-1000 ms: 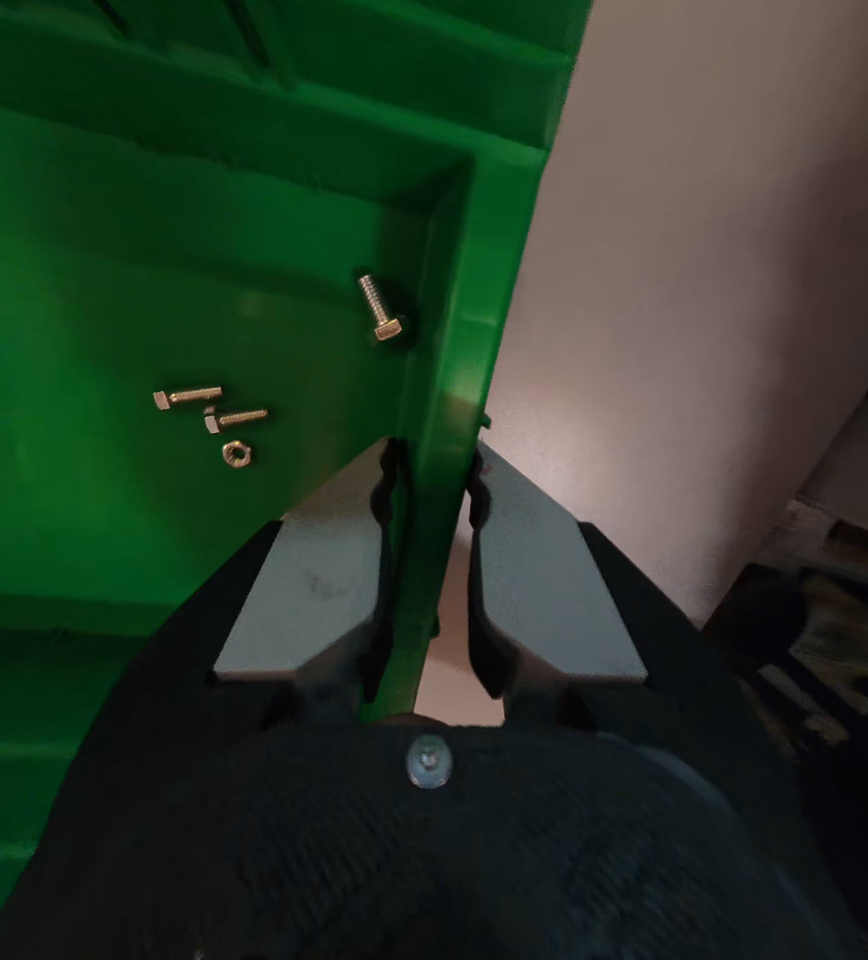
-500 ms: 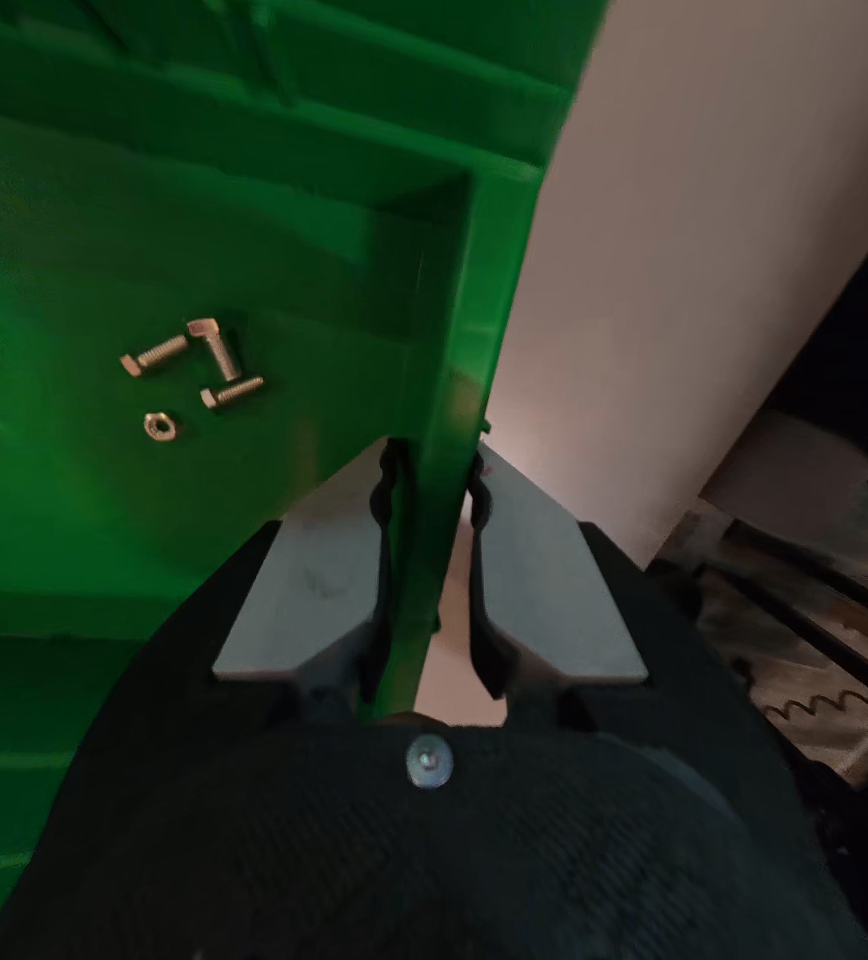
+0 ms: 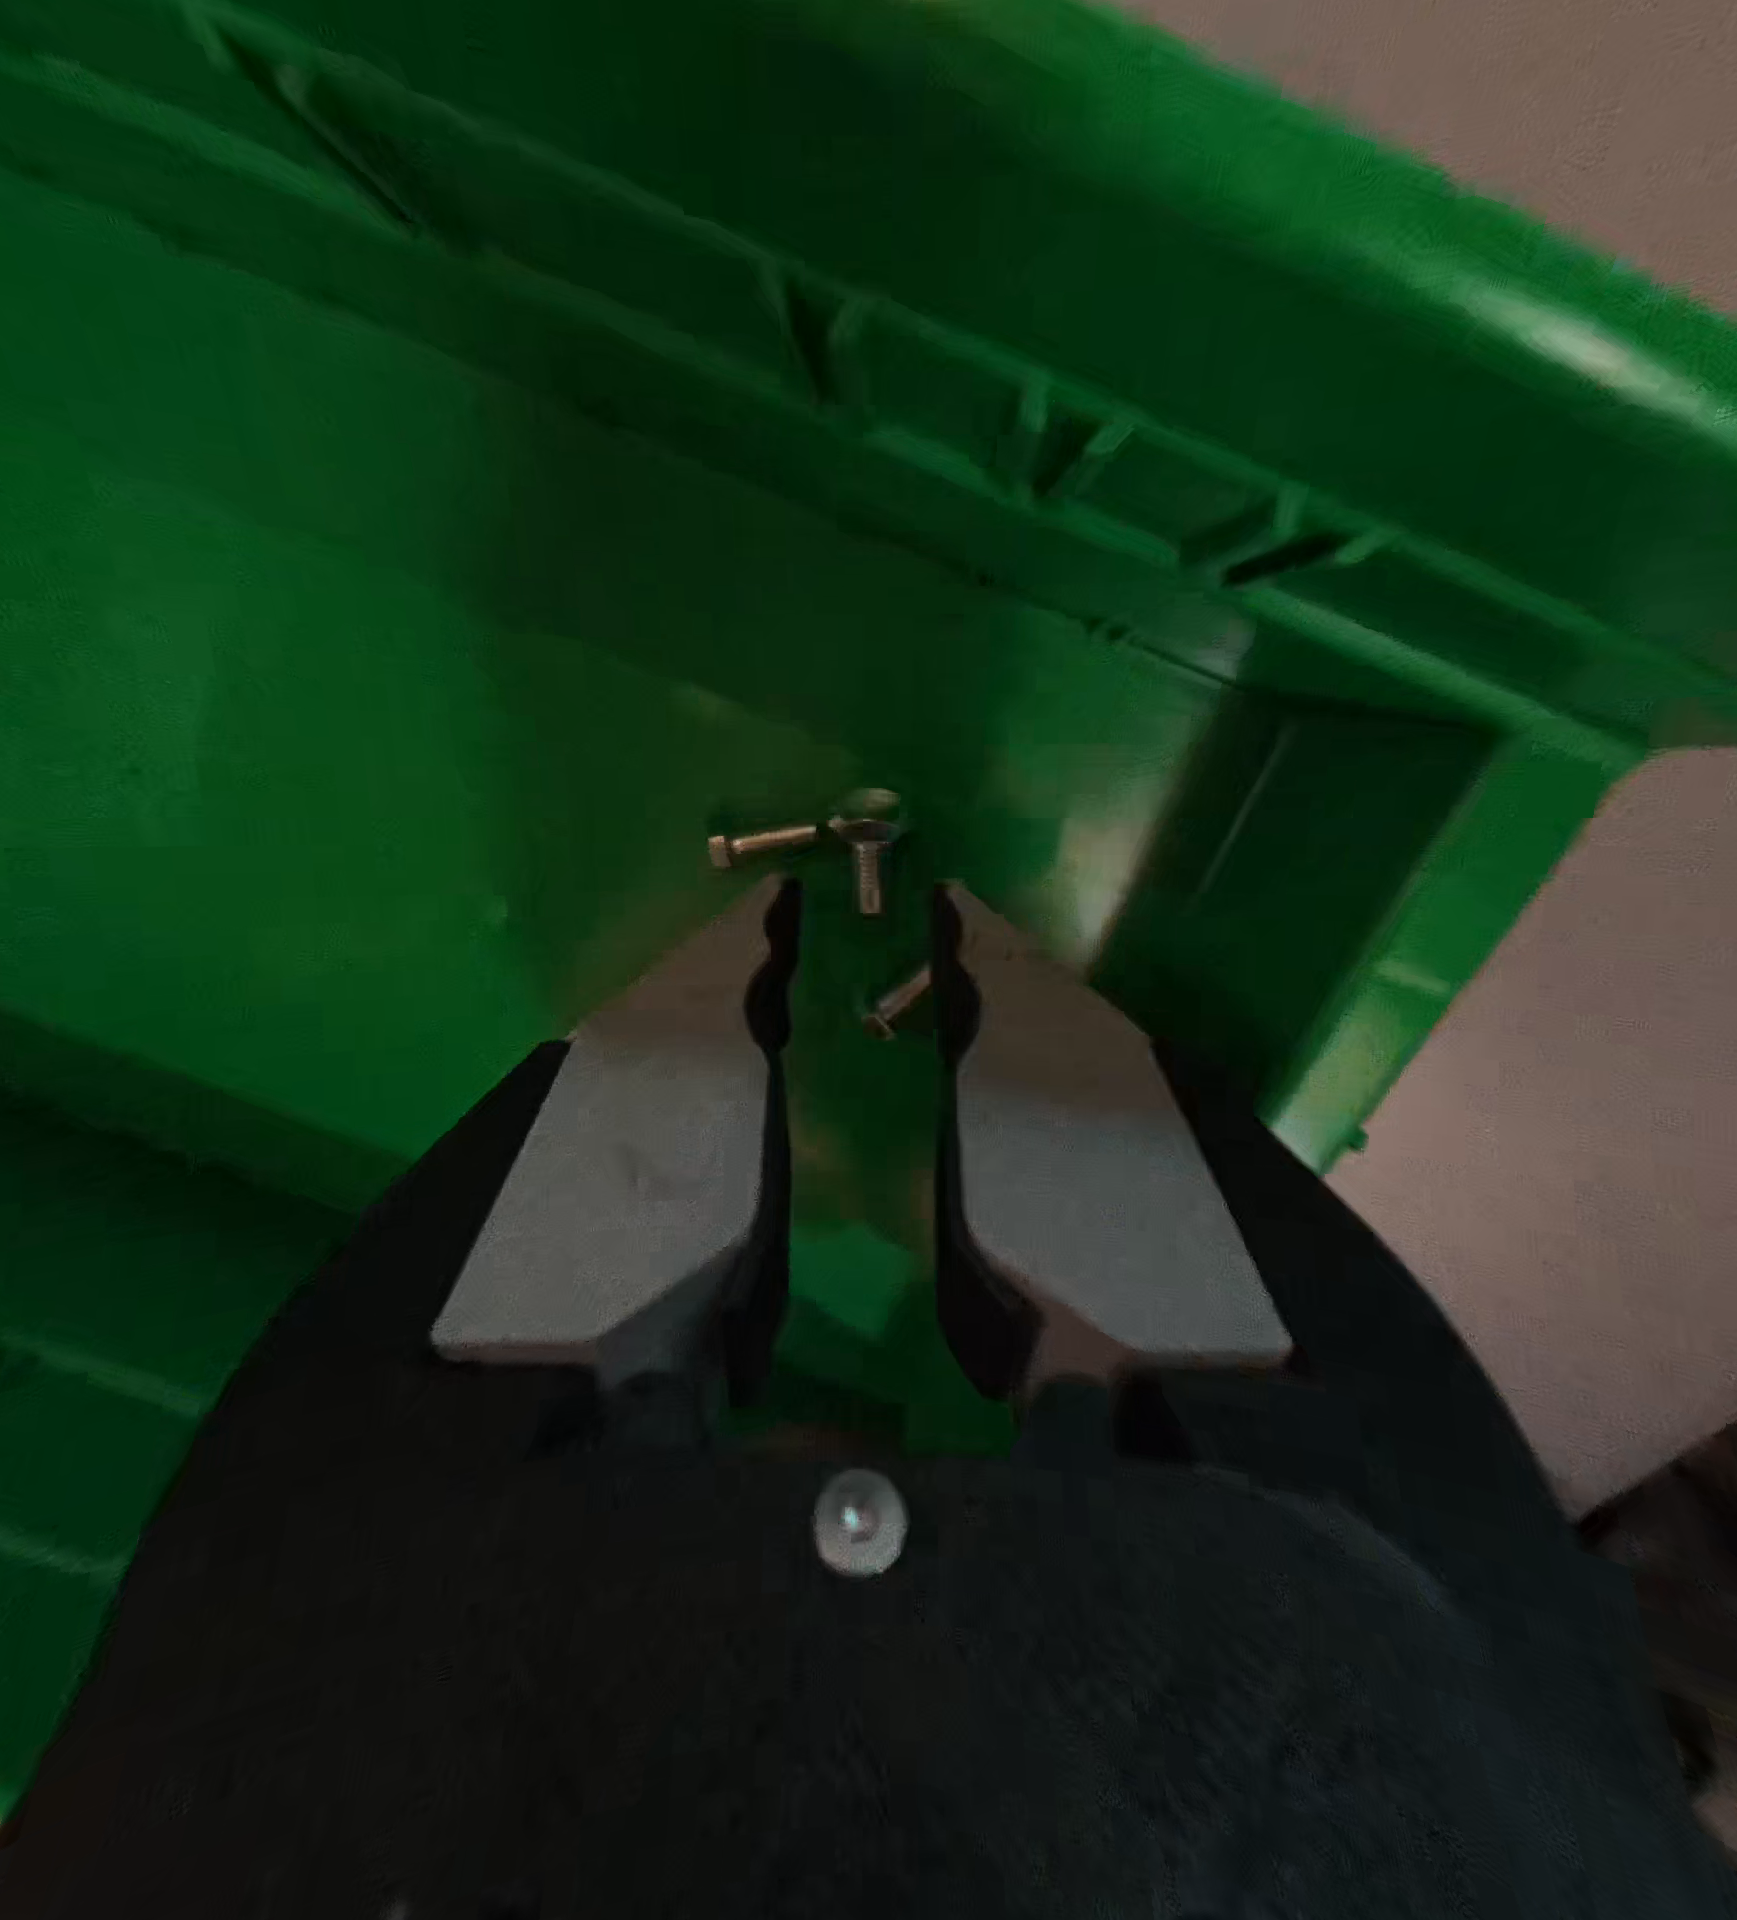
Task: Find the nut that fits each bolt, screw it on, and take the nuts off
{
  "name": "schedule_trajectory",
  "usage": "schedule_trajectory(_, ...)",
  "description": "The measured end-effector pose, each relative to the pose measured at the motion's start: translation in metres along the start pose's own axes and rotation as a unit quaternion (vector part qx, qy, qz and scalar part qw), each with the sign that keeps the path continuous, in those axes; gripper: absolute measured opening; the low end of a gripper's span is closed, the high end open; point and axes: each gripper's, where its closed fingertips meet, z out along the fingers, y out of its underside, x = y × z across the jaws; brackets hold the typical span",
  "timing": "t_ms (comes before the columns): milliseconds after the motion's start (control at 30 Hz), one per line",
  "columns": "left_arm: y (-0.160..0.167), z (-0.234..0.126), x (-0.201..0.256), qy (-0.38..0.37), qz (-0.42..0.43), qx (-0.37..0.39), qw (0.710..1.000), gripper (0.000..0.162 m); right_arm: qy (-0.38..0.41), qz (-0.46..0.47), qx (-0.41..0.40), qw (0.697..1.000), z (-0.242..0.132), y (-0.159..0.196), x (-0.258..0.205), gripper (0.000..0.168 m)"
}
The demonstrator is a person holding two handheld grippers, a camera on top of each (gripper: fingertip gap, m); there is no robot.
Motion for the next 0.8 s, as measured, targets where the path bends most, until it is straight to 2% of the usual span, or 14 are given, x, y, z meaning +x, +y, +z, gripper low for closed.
schedule_trajectory(33, -0.003, 0.004, 0.003, 0.021, 0.001, 0.003, 1.0, 0.008, 0.002, 0.001, 0.003, 1.0, -0.001, -0.002, 0.001, 0.039)
schedule_trajectory(100, -0.013, 0.007, 0.004, 0.042, -0.019, 0.019, 0.999, 0.006, 0.002, 0.002, 0.011, 1.0, -0.005, -0.006, 0.001, 0.039)
schedule_trajectory(267, -0.012, 0.0, 0.005, 0.038, 0.011, 0.005, 0.999, 0.005, -0.01, 0.013, 0.025, 1.0, -0.01, -0.013, -0.001, 0.038)
schedule_trajectory(367, -0.025, -0.04, -0.012, -0.019, -0.005, 0.052, 0.998, 0.005, -0.047, 0.033, 0.021, 0.998, -0.008, -0.013, -0.013, 0.039)
schedule_trajectory(433, -0.051, -0.082, -0.01, -0.049, -0.006, 0.129, 0.99, 0.005, -0.064, 0.032, 0.023, 0.997, -0.007, -0.016, -0.022, 0.039)
schedule_trajectory(533, -0.106, -0.123, 0.042, -0.025, 0.046, 0.236, 0.97, 0.005, -0.078, 0.015, 0.019, 0.997, -0.007, -0.018, -0.032, 0.04)
schedule_trajectory(567, -0.124, -0.122, 0.068, -0.007, 0.074, 0.247, 0.966, 0.005, -0.082, 0.01, 0.017, 0.996, -0.008, -0.019, -0.035, 0.04)
schedule_trajectory(633, -0.157, -0.095, 0.117, 0.02, 0.132, 0.234, 0.963, 0.005, -0.082, 0.0, 0.019, 0.996, -0.01, -0.021, -0.038, 0.04)
schedule_trajectory(700, -0.181, -0.044, 0.164, 0.055, 0.191, 0.186, 0.962, 0.005, -0.074, -0.005, 0.025, 0.997, -0.014, -0.025, -0.035, 0.039)
schedule_trajectory(800, -0.199, 0.033, 0.197, 0.077, 0.238, 0.095, 0.963, 0.005, -0.079, 0.007, 0.028, 0.996, -0.018, -0.025, -0.032, 0.039)
